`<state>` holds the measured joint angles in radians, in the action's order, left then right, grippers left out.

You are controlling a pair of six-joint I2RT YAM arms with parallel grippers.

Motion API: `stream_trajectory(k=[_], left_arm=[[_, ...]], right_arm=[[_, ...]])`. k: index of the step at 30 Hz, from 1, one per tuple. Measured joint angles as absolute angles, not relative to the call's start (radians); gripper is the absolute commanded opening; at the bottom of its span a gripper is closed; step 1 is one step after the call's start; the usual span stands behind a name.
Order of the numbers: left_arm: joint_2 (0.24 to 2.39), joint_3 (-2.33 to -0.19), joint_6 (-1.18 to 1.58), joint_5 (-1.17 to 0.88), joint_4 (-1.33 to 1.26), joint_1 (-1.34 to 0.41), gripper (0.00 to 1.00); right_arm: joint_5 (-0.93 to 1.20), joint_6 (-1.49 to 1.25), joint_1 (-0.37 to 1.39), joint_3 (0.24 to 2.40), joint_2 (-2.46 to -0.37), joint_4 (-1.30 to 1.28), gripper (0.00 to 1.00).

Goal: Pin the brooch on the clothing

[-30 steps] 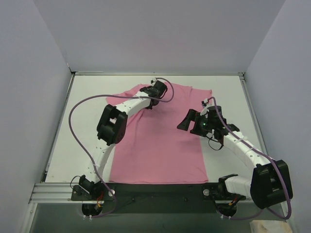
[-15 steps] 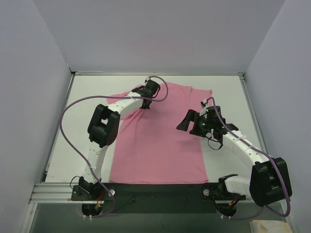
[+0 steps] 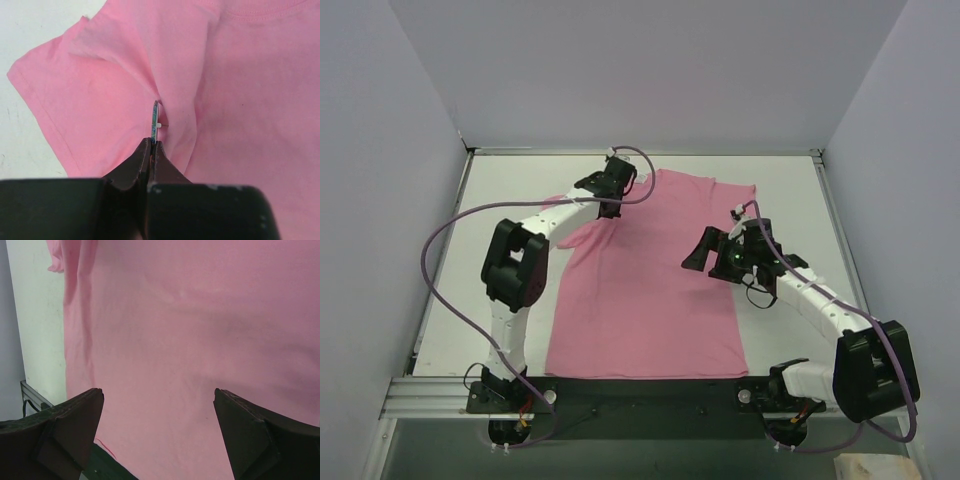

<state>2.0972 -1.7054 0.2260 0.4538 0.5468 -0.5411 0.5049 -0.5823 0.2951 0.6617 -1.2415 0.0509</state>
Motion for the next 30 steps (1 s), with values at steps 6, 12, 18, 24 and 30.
stream_trajectory(k=[6,12,18,24,30], left_arm=[[2.043,-1.641,0.229,0.416,0.504,-0.525,0.00],[1.969,-1.554,0.233,0.350,0.443,-0.511,0.00],[1.901,-1.482,0.233,0.279,0.375,-0.503,0.00],[1.863,-1.423,0.234,0.204,0.303,-0.494,0.00],[1.798,-1.322,0.234,0.112,0.222,-0.487,0.00]], right_arm=[[0.507,-0.586,0.305,0.662,-1.271,0.064,1.00],[0.513,-0.587,0.319,0.683,-1.304,0.064,1.00],[0.513,-0.593,0.329,0.744,-1.338,0.072,0.99],[0.514,-0.593,0.333,0.824,-1.396,0.079,0.99],[0.518,-0.593,0.348,0.897,-1.468,0.086,0.99]])
